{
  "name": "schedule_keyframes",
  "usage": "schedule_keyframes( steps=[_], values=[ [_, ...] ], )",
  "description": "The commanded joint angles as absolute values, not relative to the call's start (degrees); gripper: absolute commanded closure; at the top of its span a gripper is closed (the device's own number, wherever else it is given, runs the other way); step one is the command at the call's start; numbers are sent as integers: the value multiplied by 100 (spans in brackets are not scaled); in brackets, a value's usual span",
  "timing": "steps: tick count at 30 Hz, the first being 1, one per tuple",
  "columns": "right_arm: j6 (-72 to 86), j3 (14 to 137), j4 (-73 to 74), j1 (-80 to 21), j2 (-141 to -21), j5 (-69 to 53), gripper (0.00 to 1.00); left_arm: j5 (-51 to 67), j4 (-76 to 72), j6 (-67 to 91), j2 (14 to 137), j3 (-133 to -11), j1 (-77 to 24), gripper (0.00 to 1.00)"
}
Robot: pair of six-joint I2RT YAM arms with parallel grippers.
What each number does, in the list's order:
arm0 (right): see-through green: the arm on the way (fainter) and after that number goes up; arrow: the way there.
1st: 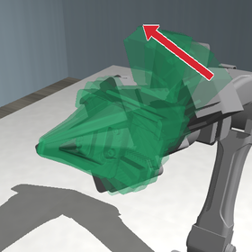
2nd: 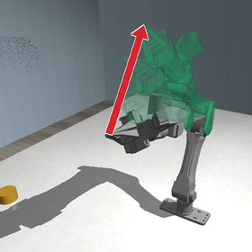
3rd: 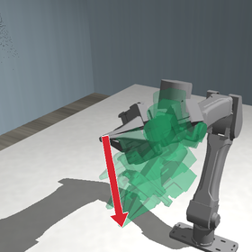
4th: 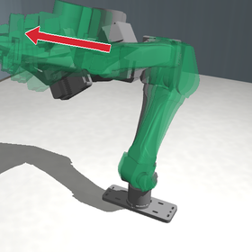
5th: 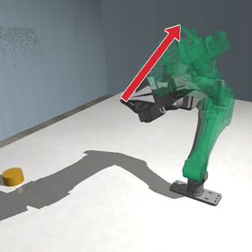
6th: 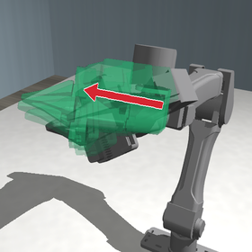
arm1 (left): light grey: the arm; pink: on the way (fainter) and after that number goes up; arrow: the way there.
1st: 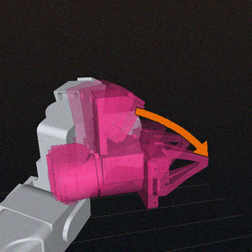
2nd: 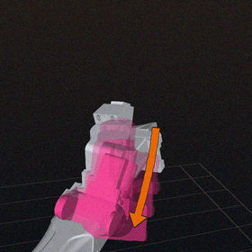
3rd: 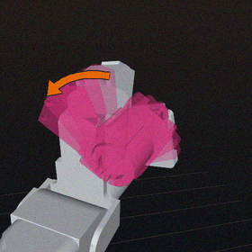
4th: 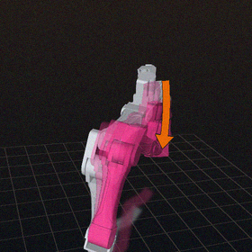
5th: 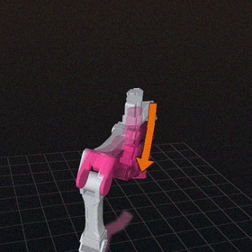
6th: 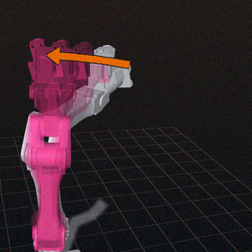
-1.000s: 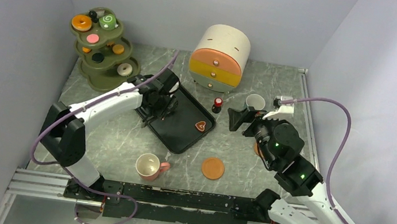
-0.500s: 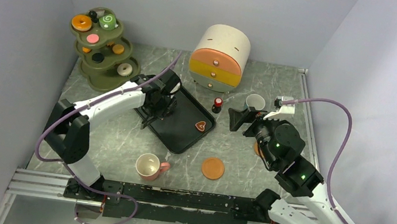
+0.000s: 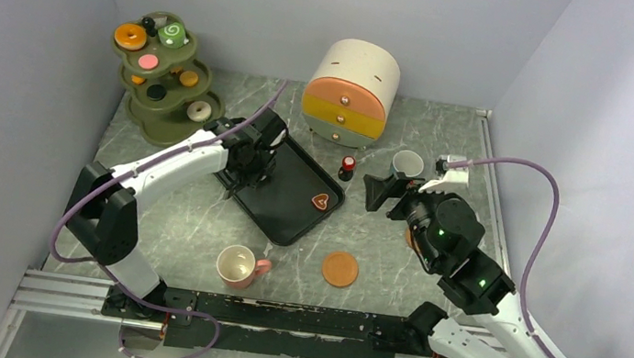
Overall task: Serve the afternoon tea
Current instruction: Pick up the desert from the tray, then place the desert on the desert table.
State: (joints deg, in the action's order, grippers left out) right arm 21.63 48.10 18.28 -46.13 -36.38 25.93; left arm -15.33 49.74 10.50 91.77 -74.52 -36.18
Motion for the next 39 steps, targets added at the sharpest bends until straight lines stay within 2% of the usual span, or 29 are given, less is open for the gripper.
schedule_keyframes(
  steps=[1, 19, 39],
  values=[
    [2142, 4812, 1765, -4583, -3526, 2625, 5, -1751, 4931, 1122, 8972, -7744, -3549, 62],
    [2120, 4845, 1827, -4583, -3411, 2626, 4, -2197, 4625, 1307, 8429, -7594, -2871, 62],
    [2169, 4840, 1804, -4579, -3240, 2449, 5, -2181, 3704, 1488, 8349, -6939, -987, 62]
  ],
)
